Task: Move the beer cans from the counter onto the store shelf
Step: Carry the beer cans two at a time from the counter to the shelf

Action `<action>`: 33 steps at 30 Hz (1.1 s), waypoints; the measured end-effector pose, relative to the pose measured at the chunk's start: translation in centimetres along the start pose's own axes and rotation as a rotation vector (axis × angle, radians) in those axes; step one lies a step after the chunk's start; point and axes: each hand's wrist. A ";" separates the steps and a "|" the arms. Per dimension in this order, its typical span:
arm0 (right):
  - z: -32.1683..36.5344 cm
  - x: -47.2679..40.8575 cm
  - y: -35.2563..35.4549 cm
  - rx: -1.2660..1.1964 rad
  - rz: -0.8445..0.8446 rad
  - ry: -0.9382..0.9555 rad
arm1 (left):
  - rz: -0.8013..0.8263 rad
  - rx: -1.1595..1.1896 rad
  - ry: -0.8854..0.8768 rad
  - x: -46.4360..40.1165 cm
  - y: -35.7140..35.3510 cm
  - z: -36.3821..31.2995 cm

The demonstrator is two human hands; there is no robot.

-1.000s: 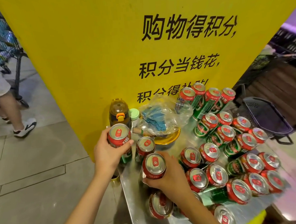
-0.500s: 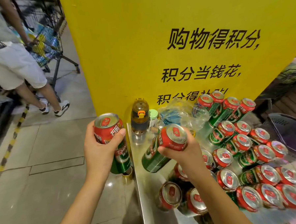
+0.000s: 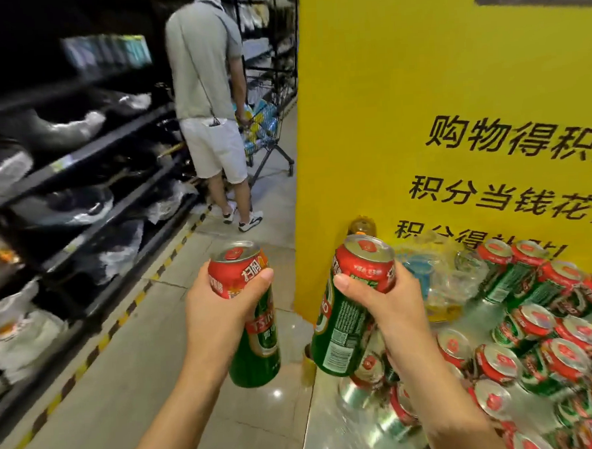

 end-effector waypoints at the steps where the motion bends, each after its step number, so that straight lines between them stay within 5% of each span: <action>1: -0.1 0.8 -0.4 0.000 0.041 -0.009 | -0.037 -0.012 0.003 1.3 0.9 -0.1; 21: -5.4 19.6 -19.2 -0.056 0.903 -0.302 | -0.931 -0.057 0.352 27.3 25.2 5.2; 33: -10.5 31.2 -41.8 -0.029 1.119 -0.384 | -1.202 -0.084 0.404 30.9 45.6 11.1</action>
Point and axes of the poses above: each hand's wrist, its own x-axis away from the middle knuckle, its own y-axis out of the back of the hand, z = x × y, and after that the axes turned 13 degrees about -x, right-handed
